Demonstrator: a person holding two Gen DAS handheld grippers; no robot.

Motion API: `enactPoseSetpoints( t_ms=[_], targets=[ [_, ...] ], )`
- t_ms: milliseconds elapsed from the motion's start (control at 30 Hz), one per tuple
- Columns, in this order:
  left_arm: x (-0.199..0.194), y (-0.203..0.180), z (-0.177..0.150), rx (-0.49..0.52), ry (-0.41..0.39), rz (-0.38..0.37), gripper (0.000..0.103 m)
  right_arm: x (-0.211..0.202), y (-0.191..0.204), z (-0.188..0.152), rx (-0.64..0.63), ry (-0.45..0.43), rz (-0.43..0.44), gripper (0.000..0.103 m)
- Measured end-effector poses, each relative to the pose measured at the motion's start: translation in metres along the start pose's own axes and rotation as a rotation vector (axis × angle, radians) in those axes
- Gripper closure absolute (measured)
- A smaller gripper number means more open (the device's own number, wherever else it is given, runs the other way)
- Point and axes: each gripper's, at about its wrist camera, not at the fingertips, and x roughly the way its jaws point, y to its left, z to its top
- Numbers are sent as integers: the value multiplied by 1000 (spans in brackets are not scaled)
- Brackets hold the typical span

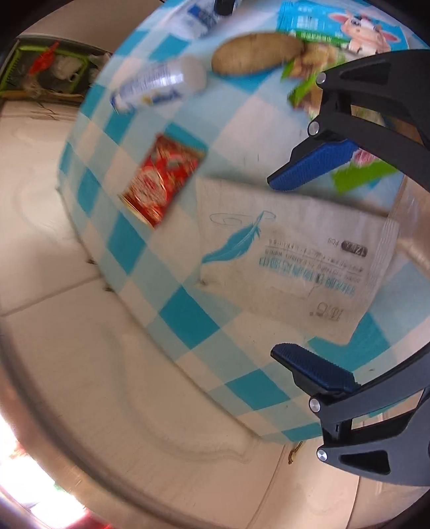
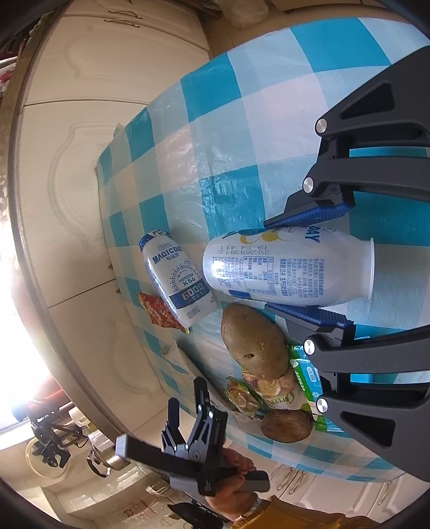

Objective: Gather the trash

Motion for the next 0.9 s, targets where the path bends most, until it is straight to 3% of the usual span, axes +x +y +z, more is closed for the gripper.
enactPoseSetpoints(
  t_ms=[133, 233, 367, 500, 633, 900],
  targets=[
    [22, 18, 11, -30, 60, -34, 7, 1, -2, 0, 17, 7, 12, 58],
    [31, 30, 16, -67, 79, -104, 6, 2, -1, -1, 16, 14, 19, 58],
    [39, 47, 12, -188, 73, -201, 7, 2, -2, 0, 17, 16, 32, 57],
    [34, 46, 4, -229, 12, -169, 11, 3, -4, 0, 23, 16, 38, 57],
    [28, 41, -2, -284, -15, -139, 23, 2, -2, 0, 11, 18, 31, 58],
    [18, 36, -10, -349, -45, -124, 29, 3, 2, 0, -4, 15, 5, 59]
  ],
)
